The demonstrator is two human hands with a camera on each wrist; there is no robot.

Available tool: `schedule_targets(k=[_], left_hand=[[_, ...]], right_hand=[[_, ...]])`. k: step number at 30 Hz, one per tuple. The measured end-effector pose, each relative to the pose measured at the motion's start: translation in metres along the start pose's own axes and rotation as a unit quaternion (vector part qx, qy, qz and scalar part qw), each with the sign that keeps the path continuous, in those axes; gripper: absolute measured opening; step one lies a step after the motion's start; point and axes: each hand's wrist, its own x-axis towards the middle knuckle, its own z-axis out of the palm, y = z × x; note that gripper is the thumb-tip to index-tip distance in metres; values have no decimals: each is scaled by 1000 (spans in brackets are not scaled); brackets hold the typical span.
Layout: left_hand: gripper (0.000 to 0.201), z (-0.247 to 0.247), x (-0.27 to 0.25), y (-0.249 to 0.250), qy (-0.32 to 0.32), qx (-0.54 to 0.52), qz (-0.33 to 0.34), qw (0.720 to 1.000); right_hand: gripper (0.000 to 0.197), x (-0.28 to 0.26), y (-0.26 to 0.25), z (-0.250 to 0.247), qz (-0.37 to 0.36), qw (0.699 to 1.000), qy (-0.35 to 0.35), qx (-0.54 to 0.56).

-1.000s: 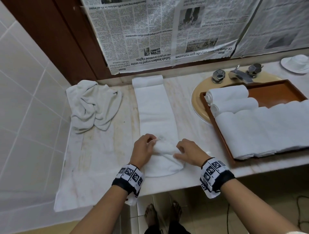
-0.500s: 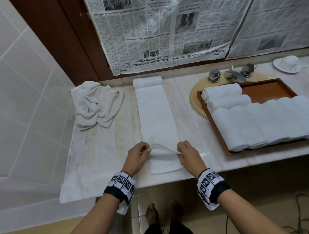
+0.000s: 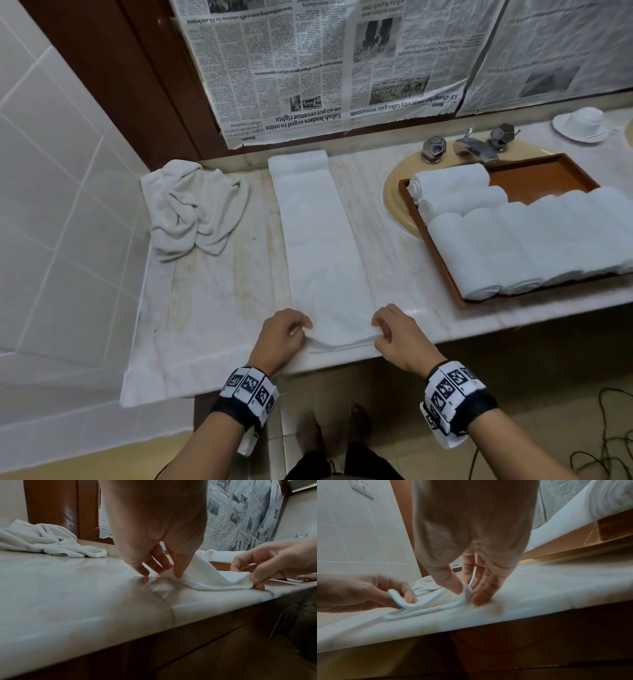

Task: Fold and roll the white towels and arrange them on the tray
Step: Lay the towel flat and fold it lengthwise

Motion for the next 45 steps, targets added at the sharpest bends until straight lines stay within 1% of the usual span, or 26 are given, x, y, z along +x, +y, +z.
schedule_targets(k=[2,3,5,7,8,9,11,12,14,16,18,20,22,24,26,28,30,31,33,35,37,38,40,42,44,45], left_hand=[[31,2,-2,-4,1,6,12,1000],[31,2,-3,-7,8,1,9,1000],[32,2,-3,-8,31,-7,-6,999],[27,4,0,-5,66,7,-2,998],[24,8,3,-2,84,24,10,996],[28,13,7,3,86,43,17,995],[46,26,15,13,47,89,11,995],[52,32,17,16,12,127,-3,992],[59,40,16,17,-48,219,-33,974],[64,40,9,13,-61,280,-44,957],[66,36,1,5,-60,303,-63,949],[70,32,-3,2,-56,306,-84,947],[73,32,1,8,-37,275,-91,957],[67,38,13,20,-19,215,-60,975],[61,49,25,28,-26,195,-32,980],[66,54,30,30,-43,214,-36,975],[76,53,27,24,-42,231,-39,971],[77,51,23,20,-38,230,-42,971],[71,47,17,13,-29,234,-61,970],[64,43,14,8,-21,238,-101,966],[62,38,16,10,-8,222,-127,967],[61,38,17,13,-6,215,-123,969],[65,40,22,19,-9,215,-87,973],[69,46,28,22,-27,220,-61,973],[70,49,33,21,-43,238,-65,968],[68,48,35,19,-44,246,-73,966]], right_hand=[[19,0,-1,-2,14,1000,-2,-3],[18,2,-2,-1,14,1000,13,-11],[15,9,-3,2,-11,996,70,-48],[15,19,-7,10,-65,987,127,-81],[19,26,-10,16,-99,981,143,-89],[26,32,-13,23,-128,976,144,-100],[42,42,-19,36,-153,970,103,-155],[48,44,-19,43,-147,968,71,-192],[55,45,-15,52,-123,960,29,-251],[61,40,-6,50,-90,958,8,-272],[65,36,5,44,-68,959,11,-276],[68,34,6,36,-38,965,15,-259],[73,38,-8,34,-21,974,48,-222],[68,47,-31,39,-42,978,77,-190],[66,58,-45,51,-65,978,58,-188],[68,64,-43,62,-56,979,26,-192],[73,63,-32,64,-51,974,25,-220],[75,61,-26,63,-51,970,31,-234],[74,57,-14,56,-44,969,43,-241],[74,56,-8,48,-13,969,54,-239],[76,56,-11,39,14,971,68,-227],[75,57,-15,36,10,973,75,-217],[68,62,-24,39,-28,973,74,-216],[61,67,-30,46,-50,972,44,-225],[60,70,-29,51,-40,970,32,-238],[63,71,-27,50,-29,970,29,-240]])
